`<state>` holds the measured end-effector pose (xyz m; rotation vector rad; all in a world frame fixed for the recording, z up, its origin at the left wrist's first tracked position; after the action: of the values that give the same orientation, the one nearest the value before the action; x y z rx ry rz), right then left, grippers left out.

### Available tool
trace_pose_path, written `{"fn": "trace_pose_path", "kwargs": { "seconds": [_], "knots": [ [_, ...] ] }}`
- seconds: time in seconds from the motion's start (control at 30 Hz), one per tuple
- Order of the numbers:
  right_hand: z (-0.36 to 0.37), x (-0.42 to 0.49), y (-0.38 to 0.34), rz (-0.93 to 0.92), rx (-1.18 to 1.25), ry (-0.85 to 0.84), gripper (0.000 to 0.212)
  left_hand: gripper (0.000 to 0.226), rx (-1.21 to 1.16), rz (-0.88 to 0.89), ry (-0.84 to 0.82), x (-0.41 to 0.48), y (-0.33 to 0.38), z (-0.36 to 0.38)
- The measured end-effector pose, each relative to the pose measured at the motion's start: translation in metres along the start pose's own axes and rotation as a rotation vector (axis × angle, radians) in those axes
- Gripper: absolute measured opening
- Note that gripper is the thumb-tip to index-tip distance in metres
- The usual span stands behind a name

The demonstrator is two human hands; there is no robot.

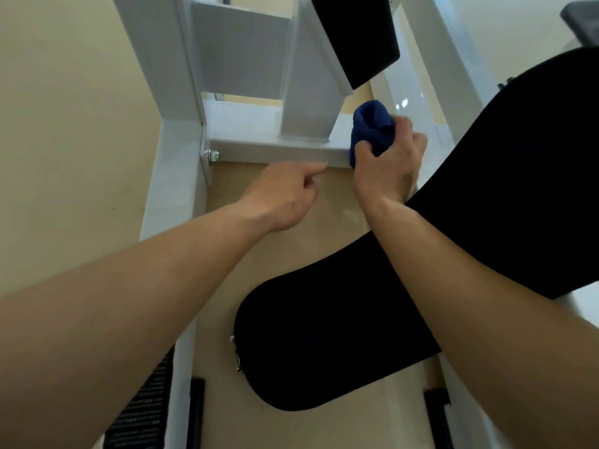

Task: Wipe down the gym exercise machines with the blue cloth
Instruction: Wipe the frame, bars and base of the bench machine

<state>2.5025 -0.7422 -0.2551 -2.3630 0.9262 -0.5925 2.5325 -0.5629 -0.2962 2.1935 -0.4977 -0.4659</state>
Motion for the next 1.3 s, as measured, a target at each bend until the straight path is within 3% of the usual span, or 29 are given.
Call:
{"fn": "trace_pose_path", "kwargs": {
  "seconds": [0.1,0.2,0.27,0.37,0.43,0.5,0.67,0.83,0.97,1.1,1.3],
  "knots": [
    [0.017,0.012,-0.012,-0.201,-0.379,-0.096,0.046,0.039,-0.015,-0.035,0.111,-0.003,-0.004,-0.025],
    [0.064,-0.002,-0.026,-0.419,-0.397,-0.346,0.047,0.034,-0.086,-0.040,0.199,-0.006,-0.005,-0.042],
    [0.070,0.005,-0.033,-0.507,-0.405,-0.395,0.045,0.032,-0.130,-0.067,0.222,-0.007,-0.008,-0.048],
    [0.052,0.045,-0.017,-0.442,-0.571,-0.340,0.046,0.031,-0.141,-0.082,0.221,-0.007,-0.007,-0.049],
    [0.032,0.061,0.007,-0.263,-0.539,-0.266,0.044,0.030,-0.133,-0.072,0.199,-0.010,-0.005,-0.048],
    [0.025,0.048,0.017,-0.245,-0.474,-0.204,0.040,0.027,-0.131,-0.062,0.181,-0.012,-0.005,-0.047],
    [0.042,-0.007,-0.017,-0.666,-0.410,-0.251,0.043,0.026,-0.142,-0.088,0.182,-0.018,-0.015,-0.051],
    [0.048,0.020,-0.026,-0.928,-0.753,-0.302,0.057,0.026,-0.059,-0.041,0.125,-0.028,-0.004,-0.036],
    [0.029,0.045,0.005,-0.686,-0.845,-0.222,0.054,0.026,-0.043,-0.009,0.092,-0.033,0.000,-0.032],
    [0.042,0.039,0.016,-0.514,-0.699,-0.327,0.057,0.024,-0.059,-0.004,0.122,-0.038,-0.009,-0.043],
    [0.078,-0.009,-0.015,-0.765,-0.627,-0.352,0.075,0.024,-0.096,-0.104,0.164,-0.041,-0.026,-0.050]
  ]
}}
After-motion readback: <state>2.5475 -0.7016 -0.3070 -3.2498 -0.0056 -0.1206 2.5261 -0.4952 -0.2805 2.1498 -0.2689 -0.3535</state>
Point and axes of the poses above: each hand's wrist, its own x-axis towards the middle knuckle, its own z-axis out of the palm, y = z × x, the point moved 10 cm from there along x, towards the middle knuckle, and after that the axes turned 8 degrees about -x, right-handed, at the moved point
